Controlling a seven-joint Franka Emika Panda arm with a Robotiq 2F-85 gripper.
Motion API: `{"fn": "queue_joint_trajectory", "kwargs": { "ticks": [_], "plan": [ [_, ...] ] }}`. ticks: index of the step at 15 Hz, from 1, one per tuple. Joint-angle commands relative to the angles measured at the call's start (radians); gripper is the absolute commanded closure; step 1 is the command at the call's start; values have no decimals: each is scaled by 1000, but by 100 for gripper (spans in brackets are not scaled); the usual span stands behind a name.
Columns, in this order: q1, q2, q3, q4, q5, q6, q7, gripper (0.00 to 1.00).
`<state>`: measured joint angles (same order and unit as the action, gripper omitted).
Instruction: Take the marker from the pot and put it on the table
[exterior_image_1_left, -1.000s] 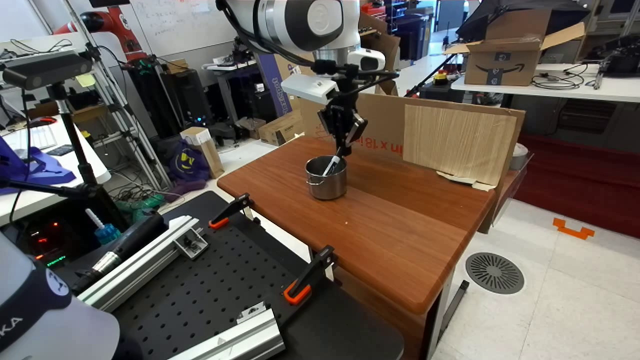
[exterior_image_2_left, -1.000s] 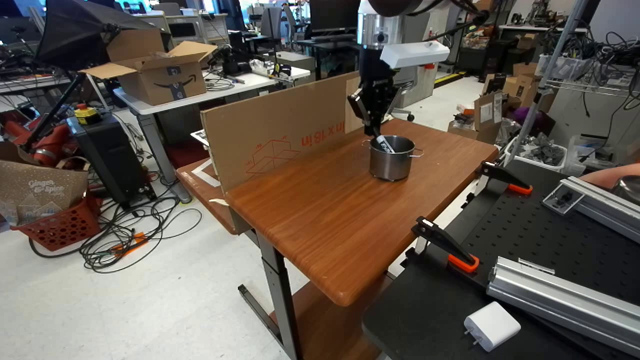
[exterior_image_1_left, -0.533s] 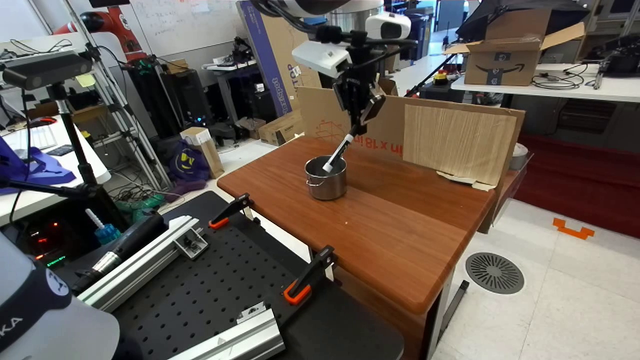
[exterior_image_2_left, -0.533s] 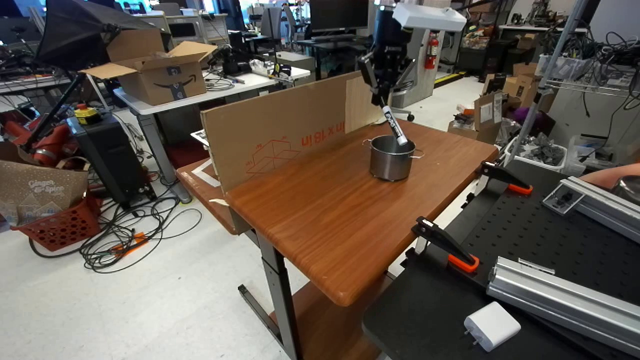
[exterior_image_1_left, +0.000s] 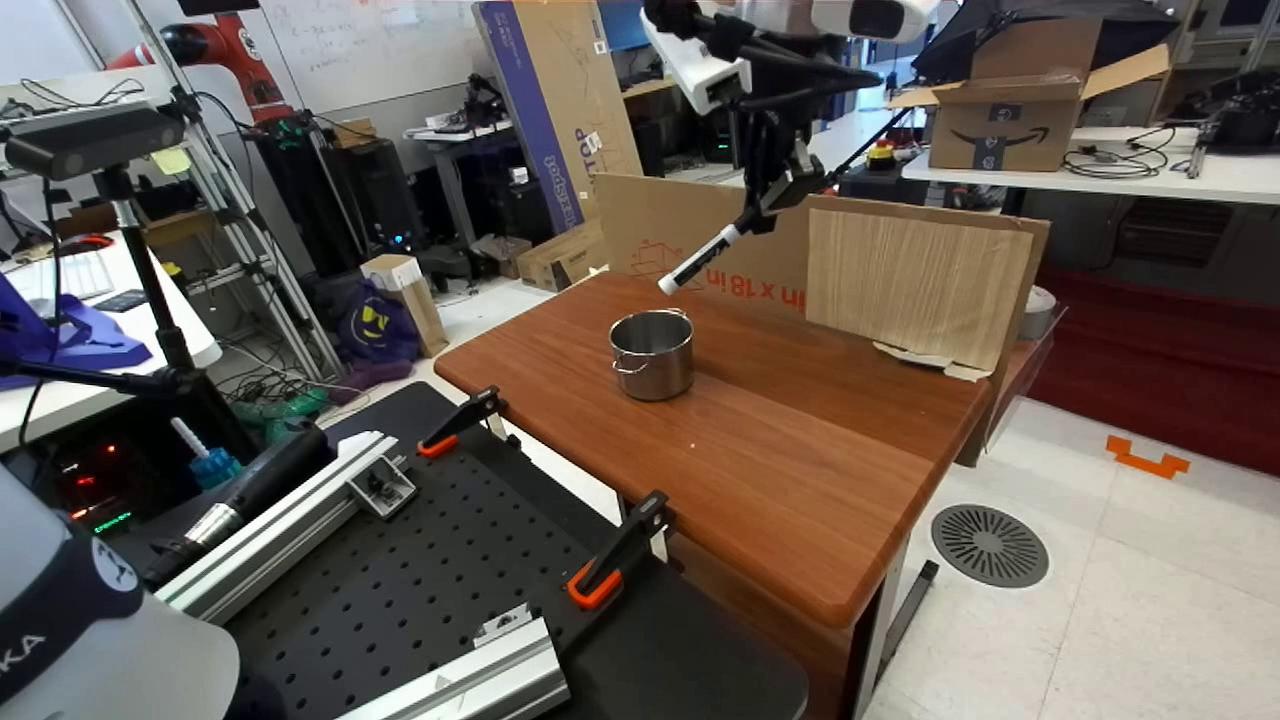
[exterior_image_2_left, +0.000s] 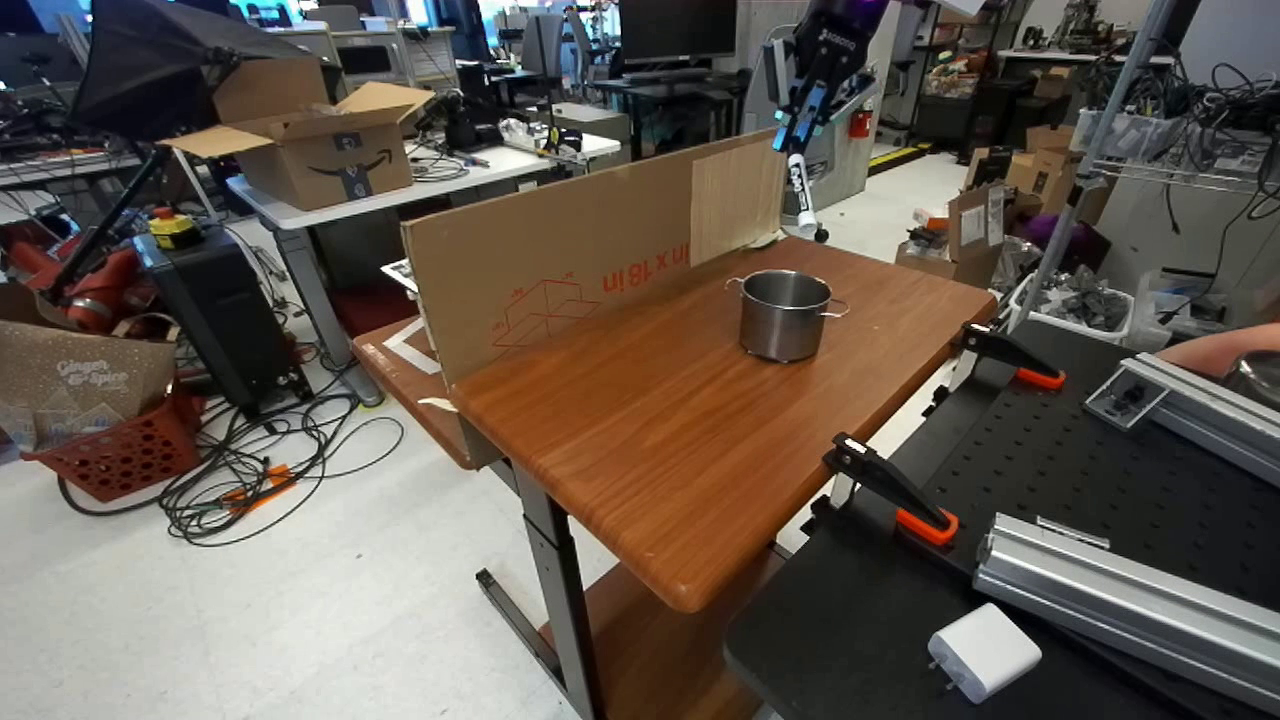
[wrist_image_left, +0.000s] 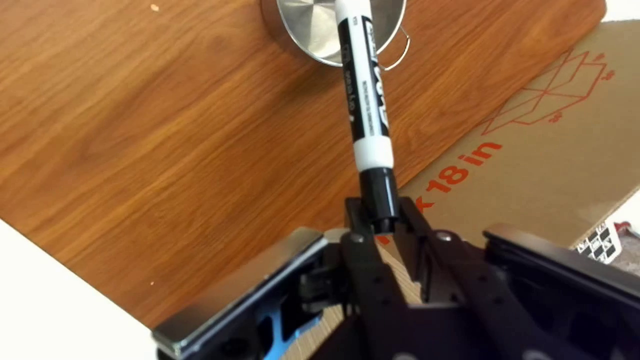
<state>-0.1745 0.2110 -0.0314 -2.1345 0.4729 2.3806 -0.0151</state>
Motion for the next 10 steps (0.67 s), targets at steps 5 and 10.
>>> {"fn": "queue_joint_trajectory", "kwargs": {
  "ticks": [5, 10],
  "plan": [
    [-22, 150, -18, 116, 111, -50, 62, 95],
    [-29, 263, -25, 195, 96, -43, 150, 95]
  ]
}}
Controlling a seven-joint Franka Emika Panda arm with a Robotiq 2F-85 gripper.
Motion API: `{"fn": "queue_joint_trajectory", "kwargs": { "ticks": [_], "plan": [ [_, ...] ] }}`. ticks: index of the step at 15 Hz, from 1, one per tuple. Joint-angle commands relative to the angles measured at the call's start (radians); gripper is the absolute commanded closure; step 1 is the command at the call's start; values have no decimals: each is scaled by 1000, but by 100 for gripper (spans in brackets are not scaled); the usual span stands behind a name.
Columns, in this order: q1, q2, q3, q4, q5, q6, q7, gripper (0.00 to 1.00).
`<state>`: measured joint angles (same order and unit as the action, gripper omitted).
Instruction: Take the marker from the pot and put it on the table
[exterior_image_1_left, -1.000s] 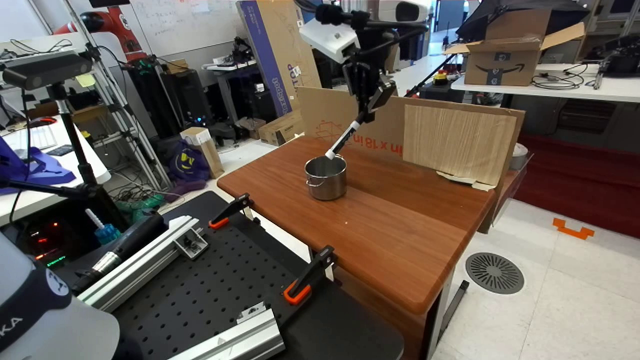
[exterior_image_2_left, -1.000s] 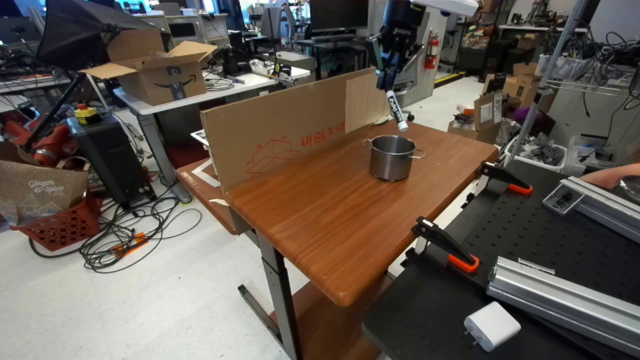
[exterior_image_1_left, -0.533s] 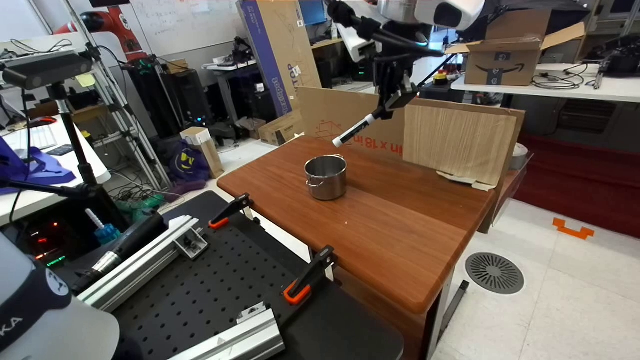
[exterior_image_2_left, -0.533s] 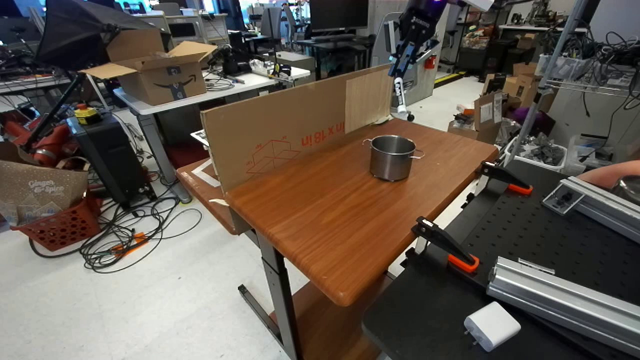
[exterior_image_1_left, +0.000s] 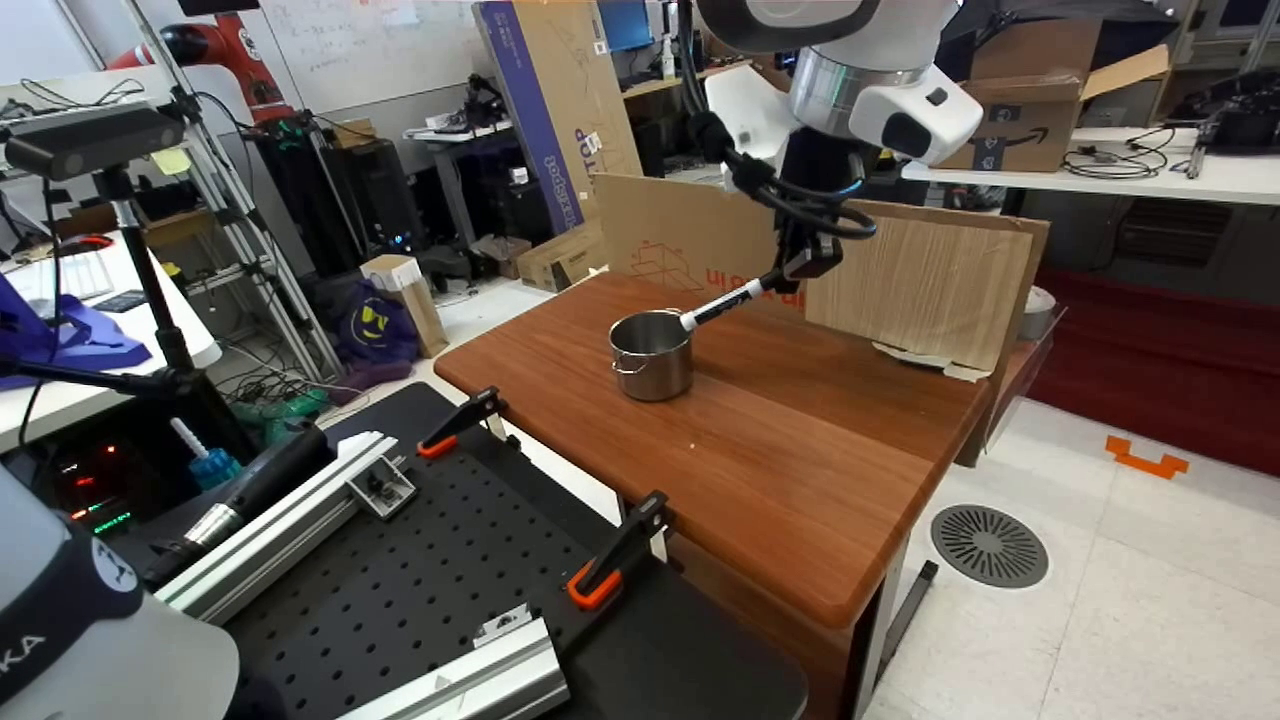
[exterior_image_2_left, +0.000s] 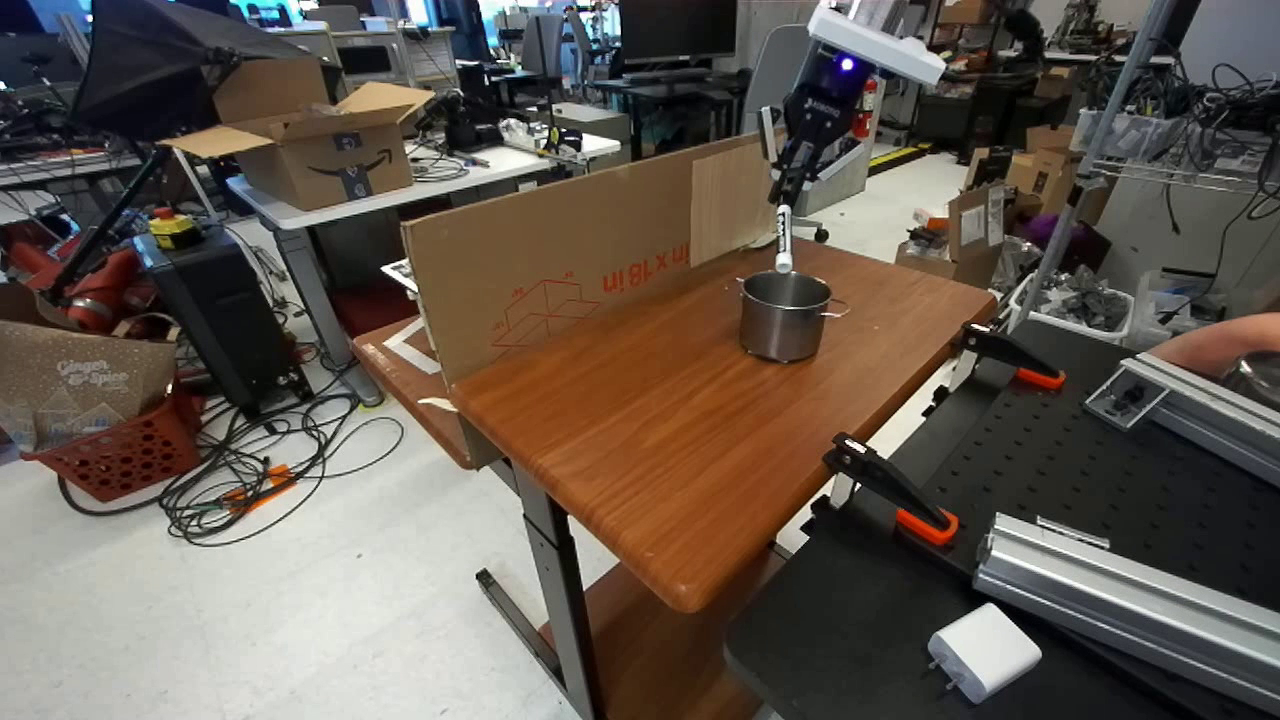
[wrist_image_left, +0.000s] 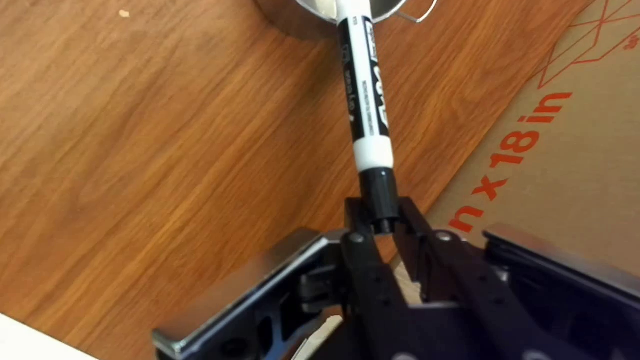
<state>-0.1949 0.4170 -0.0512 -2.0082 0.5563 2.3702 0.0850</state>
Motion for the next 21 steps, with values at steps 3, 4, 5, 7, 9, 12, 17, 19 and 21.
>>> {"fn": "queue_joint_trajectory", "kwargs": {
  "ticks": [3, 4, 5, 7, 9, 12, 17, 19, 21],
  "plan": [
    [-20, 103, -10, 112, 11, -36, 93, 95],
    [-24, 114, -12, 123, 10, -36, 104, 95],
    [-32, 124, -12, 136, 11, -45, 108, 95],
    [-40, 142, -15, 155, 8, -43, 121, 95],
    [-45, 168, -16, 180, 3, -46, 138, 95],
    [-40, 210, -20, 218, -9, -50, 174, 95],
    [-17, 288, -34, 273, -49, -47, 251, 95],
    [-6, 318, -40, 293, -72, -49, 288, 95],
    [7, 346, -48, 314, -98, -55, 330, 95]
  ]
}}
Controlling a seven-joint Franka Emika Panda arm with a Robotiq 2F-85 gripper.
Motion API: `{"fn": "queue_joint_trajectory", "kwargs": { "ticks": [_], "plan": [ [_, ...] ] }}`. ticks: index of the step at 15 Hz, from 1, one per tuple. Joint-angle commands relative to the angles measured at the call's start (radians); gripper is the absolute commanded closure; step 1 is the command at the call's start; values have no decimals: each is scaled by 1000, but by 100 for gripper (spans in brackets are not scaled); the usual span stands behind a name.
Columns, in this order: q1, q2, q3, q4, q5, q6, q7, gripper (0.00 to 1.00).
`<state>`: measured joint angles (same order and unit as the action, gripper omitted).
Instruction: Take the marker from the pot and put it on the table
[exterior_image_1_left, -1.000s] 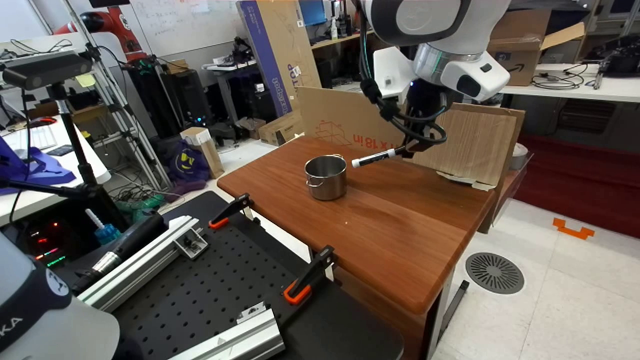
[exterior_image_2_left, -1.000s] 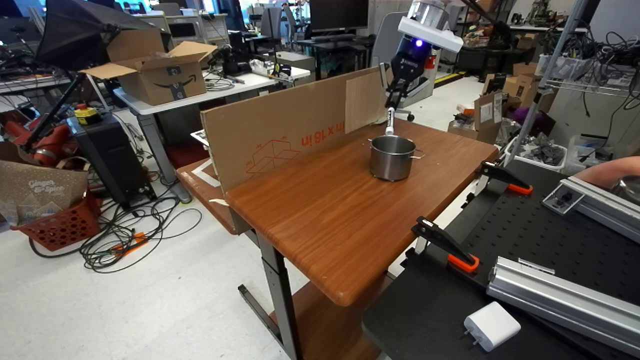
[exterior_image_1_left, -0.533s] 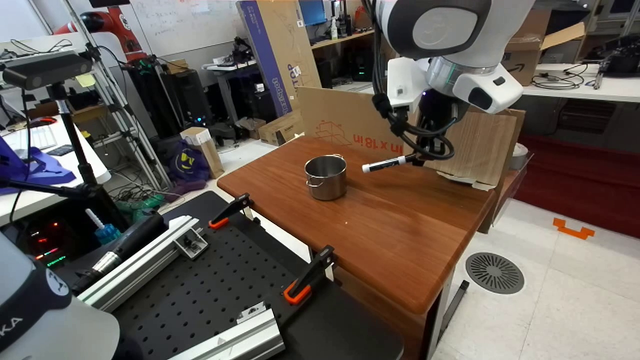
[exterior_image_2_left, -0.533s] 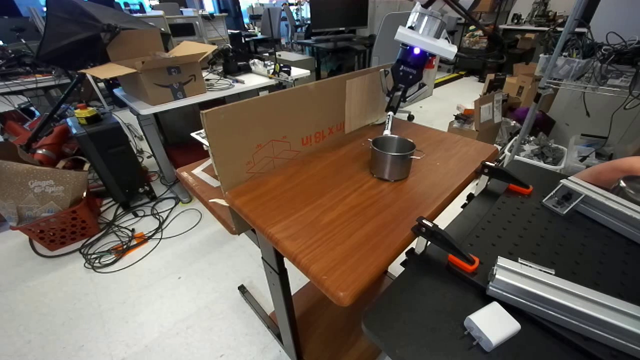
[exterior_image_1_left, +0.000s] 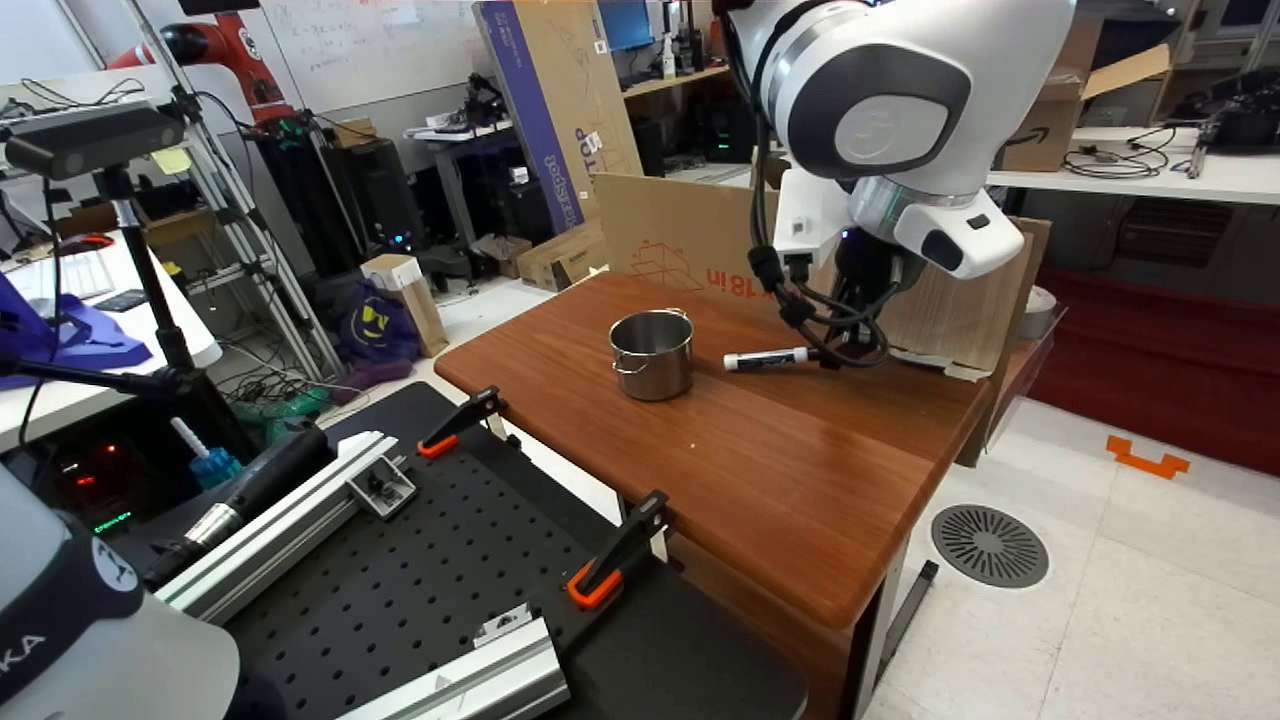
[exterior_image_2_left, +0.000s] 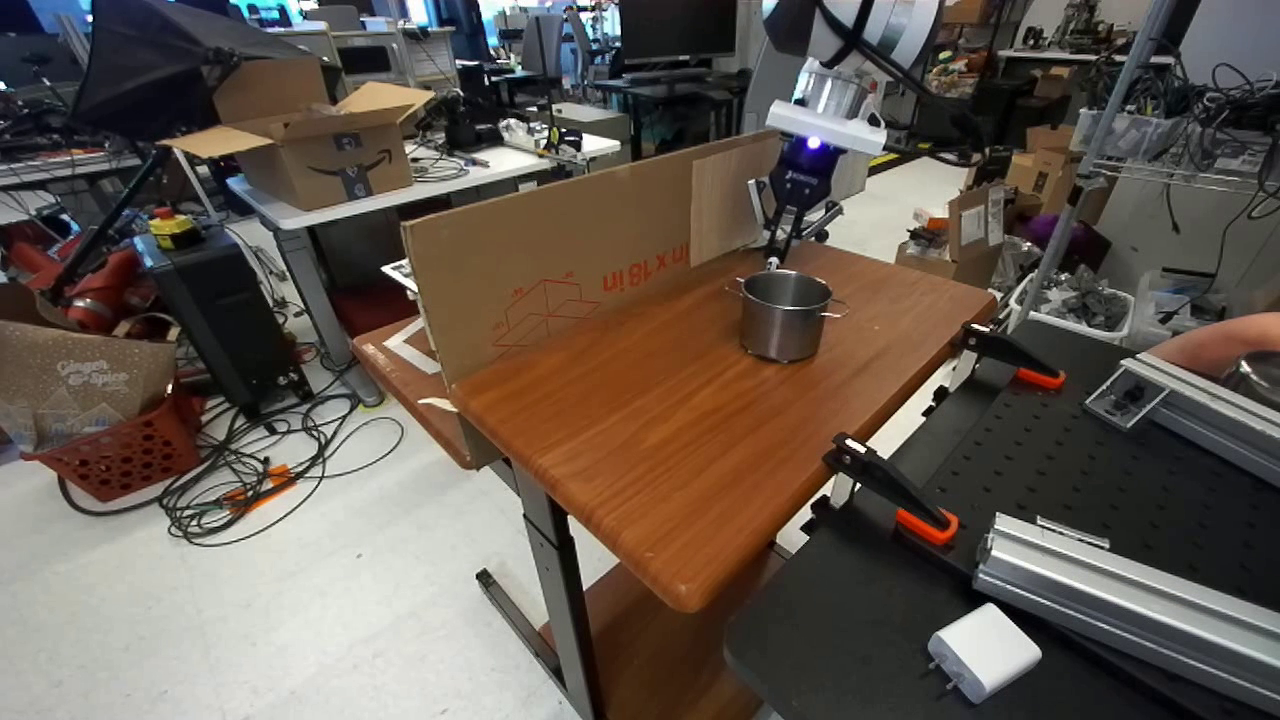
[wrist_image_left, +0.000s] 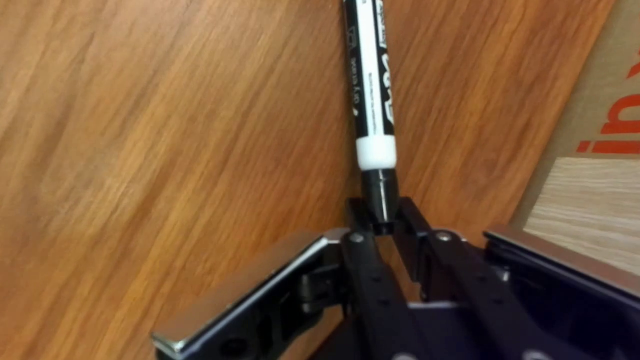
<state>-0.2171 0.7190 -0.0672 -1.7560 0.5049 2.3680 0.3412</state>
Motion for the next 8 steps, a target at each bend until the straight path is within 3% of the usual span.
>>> {"fn": "queue_joint_trajectory", "kwargs": {
  "ticks": [1, 7, 8],
  "plan": [
    [37, 57, -38, 73, -62, -55, 99, 95],
    [59, 94, -60, 137, -123, -124, 187, 95],
    [60, 96, -61, 143, -128, -138, 190, 56]
  ]
}}
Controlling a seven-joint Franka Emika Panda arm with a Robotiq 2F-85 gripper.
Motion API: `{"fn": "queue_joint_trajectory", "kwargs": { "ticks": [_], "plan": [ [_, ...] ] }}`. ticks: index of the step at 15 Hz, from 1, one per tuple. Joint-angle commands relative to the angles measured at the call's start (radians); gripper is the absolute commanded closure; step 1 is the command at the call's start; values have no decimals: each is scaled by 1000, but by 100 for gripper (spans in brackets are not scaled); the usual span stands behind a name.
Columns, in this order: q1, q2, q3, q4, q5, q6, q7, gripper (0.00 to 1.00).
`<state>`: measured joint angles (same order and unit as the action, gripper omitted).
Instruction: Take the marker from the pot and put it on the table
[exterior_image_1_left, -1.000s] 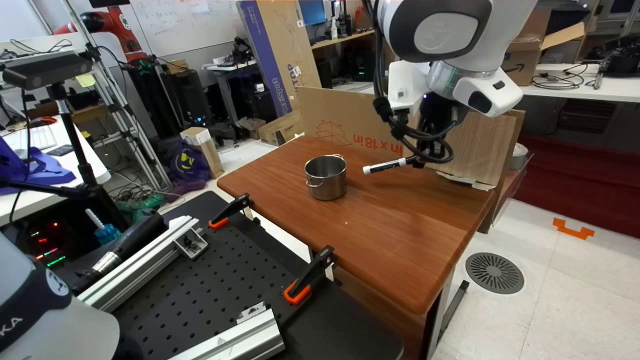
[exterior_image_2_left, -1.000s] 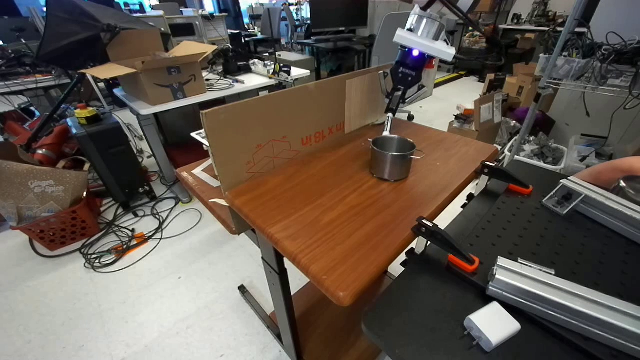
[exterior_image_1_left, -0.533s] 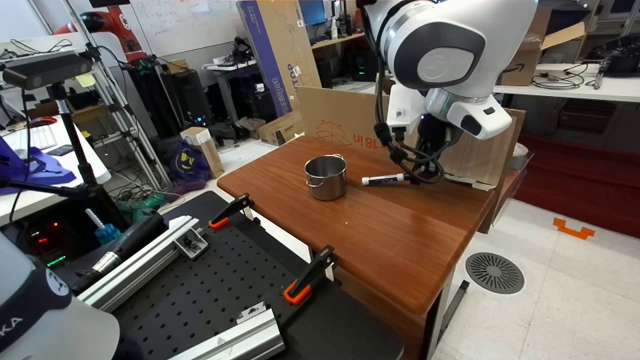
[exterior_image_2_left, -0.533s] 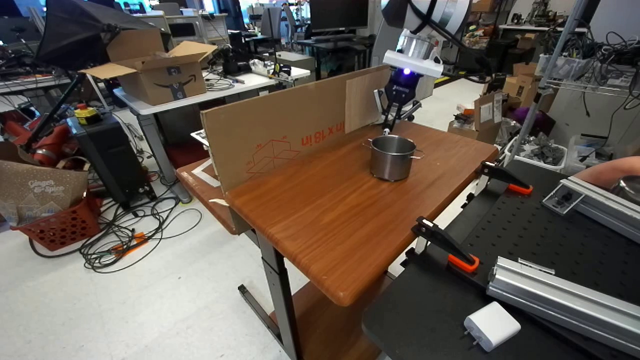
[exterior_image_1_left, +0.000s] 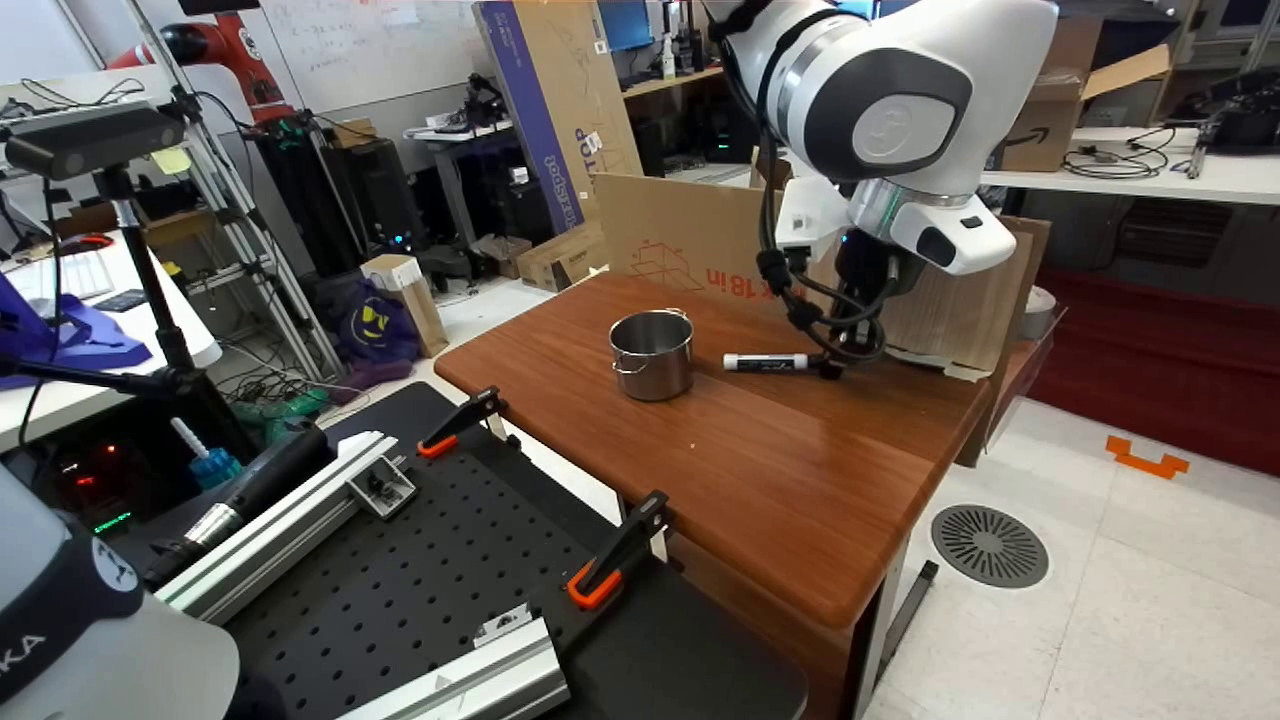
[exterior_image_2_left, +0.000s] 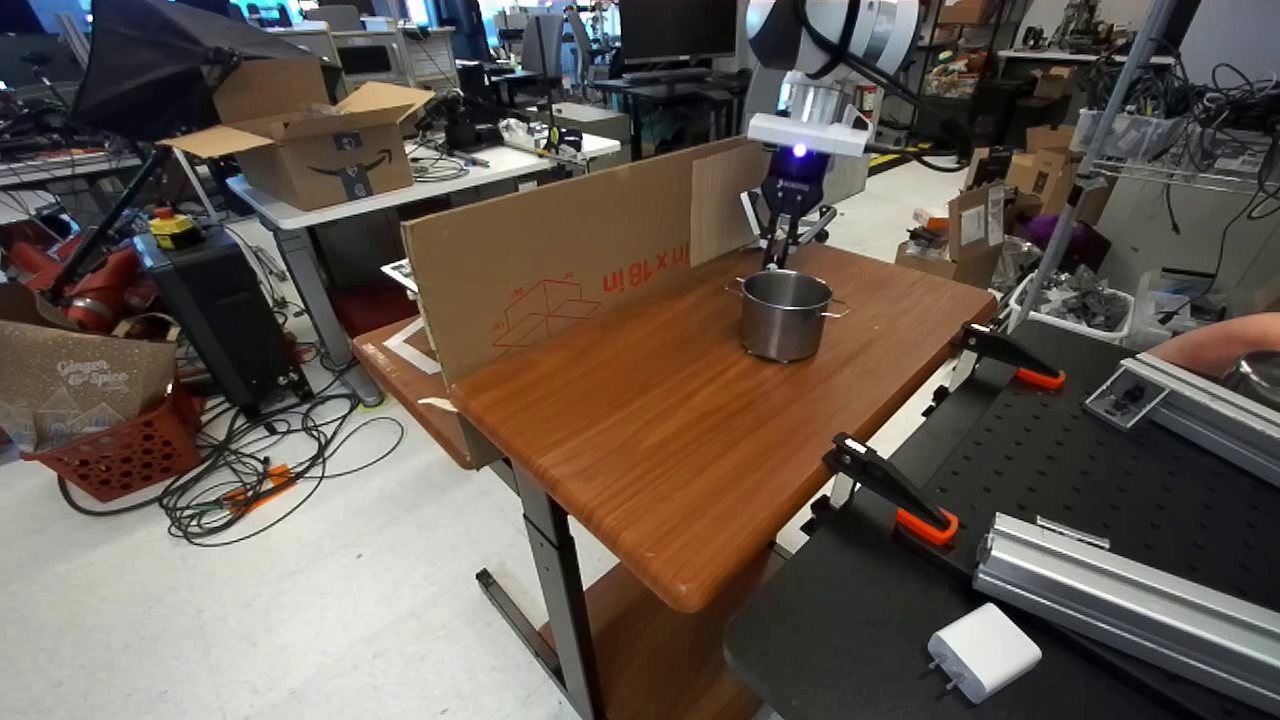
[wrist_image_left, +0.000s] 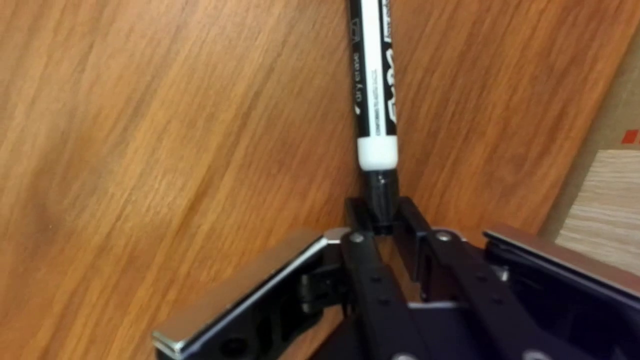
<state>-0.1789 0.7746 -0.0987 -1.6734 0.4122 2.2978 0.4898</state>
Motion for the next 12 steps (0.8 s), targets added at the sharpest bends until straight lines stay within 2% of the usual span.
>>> {"fn": "queue_joint_trajectory", "kwargs": {
  "ticks": [1, 9, 12],
  "plan": [
    [24, 45, -32, 69, -41, -76, 48, 55],
    [21, 67, -29, 111, -54, -126, 51, 1],
    [21, 66, -31, 109, -54, -127, 50, 0]
  ]
}}
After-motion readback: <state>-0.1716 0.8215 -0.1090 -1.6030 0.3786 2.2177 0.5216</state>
